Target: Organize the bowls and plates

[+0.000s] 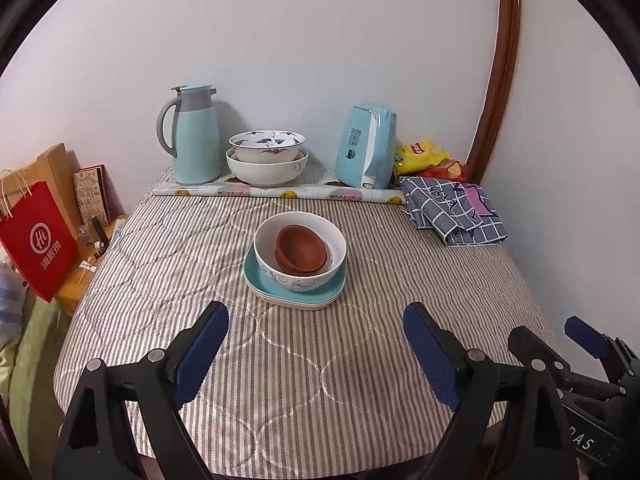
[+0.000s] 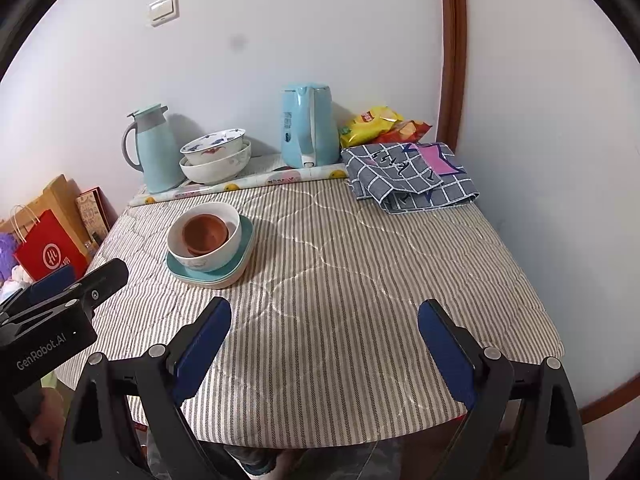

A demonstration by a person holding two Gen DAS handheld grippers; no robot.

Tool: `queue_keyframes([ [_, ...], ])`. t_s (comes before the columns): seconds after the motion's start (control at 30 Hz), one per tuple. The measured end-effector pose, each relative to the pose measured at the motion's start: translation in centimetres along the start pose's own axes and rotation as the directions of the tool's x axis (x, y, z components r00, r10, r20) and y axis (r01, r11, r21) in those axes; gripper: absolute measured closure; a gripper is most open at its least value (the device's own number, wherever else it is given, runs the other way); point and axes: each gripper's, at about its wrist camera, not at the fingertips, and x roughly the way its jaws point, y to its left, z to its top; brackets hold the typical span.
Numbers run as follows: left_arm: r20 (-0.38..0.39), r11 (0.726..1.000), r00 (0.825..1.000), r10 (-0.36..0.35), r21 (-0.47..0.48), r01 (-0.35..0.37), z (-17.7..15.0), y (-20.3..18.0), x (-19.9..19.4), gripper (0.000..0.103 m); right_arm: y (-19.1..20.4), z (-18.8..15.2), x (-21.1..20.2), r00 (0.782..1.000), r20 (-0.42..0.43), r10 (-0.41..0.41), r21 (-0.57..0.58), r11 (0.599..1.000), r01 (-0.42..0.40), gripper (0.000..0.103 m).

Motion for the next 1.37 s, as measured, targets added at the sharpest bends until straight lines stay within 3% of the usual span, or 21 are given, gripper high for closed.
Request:
queue_keyframes([
  [1.37,0.004,1.0,1.0,0.007,0.0,-0.007,0.01,0.15,-0.07,0.014,0.2,-0.2,-0.67,1.0,0.019,0.014,0.001,1.0,-0.014,0.009],
])
